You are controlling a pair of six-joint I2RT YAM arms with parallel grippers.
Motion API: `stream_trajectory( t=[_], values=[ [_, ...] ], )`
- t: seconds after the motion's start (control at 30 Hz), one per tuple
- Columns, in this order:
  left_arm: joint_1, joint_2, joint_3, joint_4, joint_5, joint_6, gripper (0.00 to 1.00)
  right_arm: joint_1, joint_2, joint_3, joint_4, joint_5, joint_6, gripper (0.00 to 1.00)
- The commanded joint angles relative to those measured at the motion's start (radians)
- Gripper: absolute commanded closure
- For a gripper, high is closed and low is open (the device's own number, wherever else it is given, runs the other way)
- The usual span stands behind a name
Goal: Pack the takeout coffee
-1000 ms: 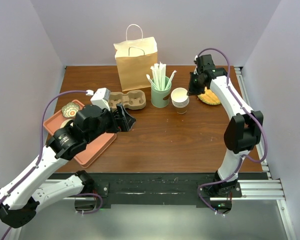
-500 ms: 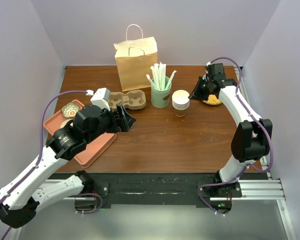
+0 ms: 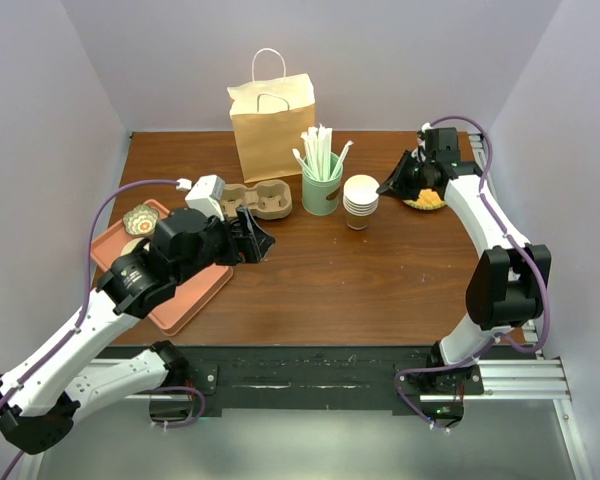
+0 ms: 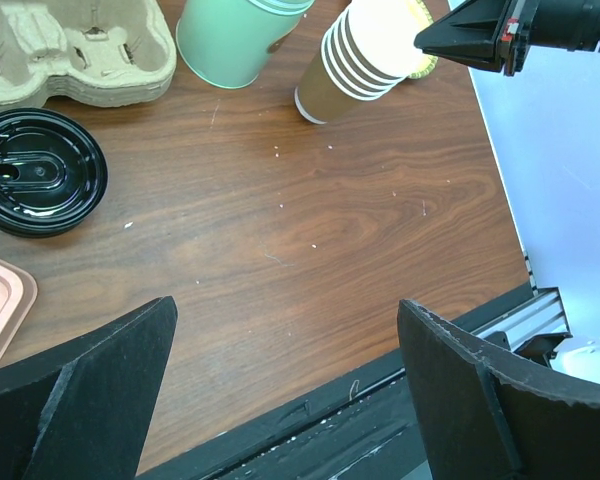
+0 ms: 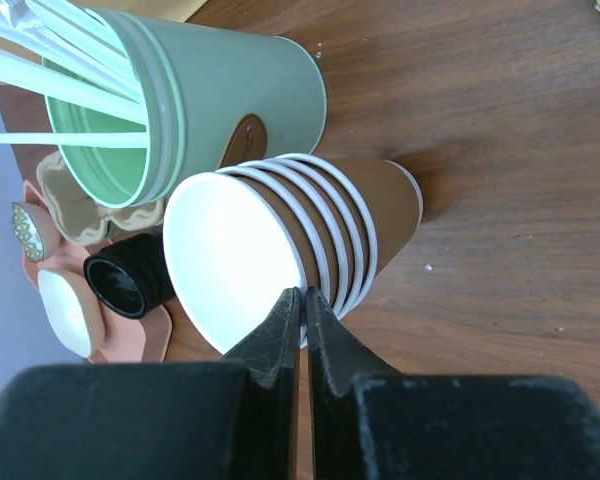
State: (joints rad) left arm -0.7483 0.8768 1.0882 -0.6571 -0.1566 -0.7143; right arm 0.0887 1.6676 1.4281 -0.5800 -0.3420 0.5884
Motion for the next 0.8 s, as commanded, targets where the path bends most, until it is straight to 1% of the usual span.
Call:
stream_trajectory(
  t=[0.0,0.1,0.2,0.27,0.33,0.43,0.53,0.67,0.77],
  values=[
    [0.003,-0.001,-0.004,0.050,0.015,0.003,0.03,-0.004,-0.019,0.023,-0.006,-0.006,0.010,0.94],
    [0.004,-0.001,0.002,0.047,0.015,0.006,0.04,-0.006,-0.002,0.019,-0.032,0.009,-0.010,1.00],
    [0.003,-0.002,0.006,0.045,0.015,0.007,0.03,-0.004,0.011,0.022,-0.046,0.012,-0.030,1.00],
    [0.003,-0.002,0.007,0.044,0.015,0.007,0.03,-0.006,0.009,0.037,-0.058,0.009,-0.053,0.89],
    [0.004,-0.004,0.007,0.042,0.015,0.007,0.03,-0.006,0.003,0.057,-0.084,0.044,-0.064,0.78],
    [0.004,-0.002,0.004,0.045,0.020,0.006,0.03,-0.006,0.012,0.101,-0.136,0.093,-0.094,0.73],
    [0.003,-0.002,0.004,0.050,0.025,0.004,0.03,-0.004,0.038,0.161,-0.193,0.152,-0.134,0.70],
    [0.003,0.004,0.003,0.056,0.029,0.004,0.03,0.005,0.055,0.230,-0.233,0.207,-0.202,0.68],
    [0.003,0.013,0.001,0.059,0.038,0.004,0.03,0.022,0.101,0.307,-0.305,0.263,-0.272,0.68]
  ],
)
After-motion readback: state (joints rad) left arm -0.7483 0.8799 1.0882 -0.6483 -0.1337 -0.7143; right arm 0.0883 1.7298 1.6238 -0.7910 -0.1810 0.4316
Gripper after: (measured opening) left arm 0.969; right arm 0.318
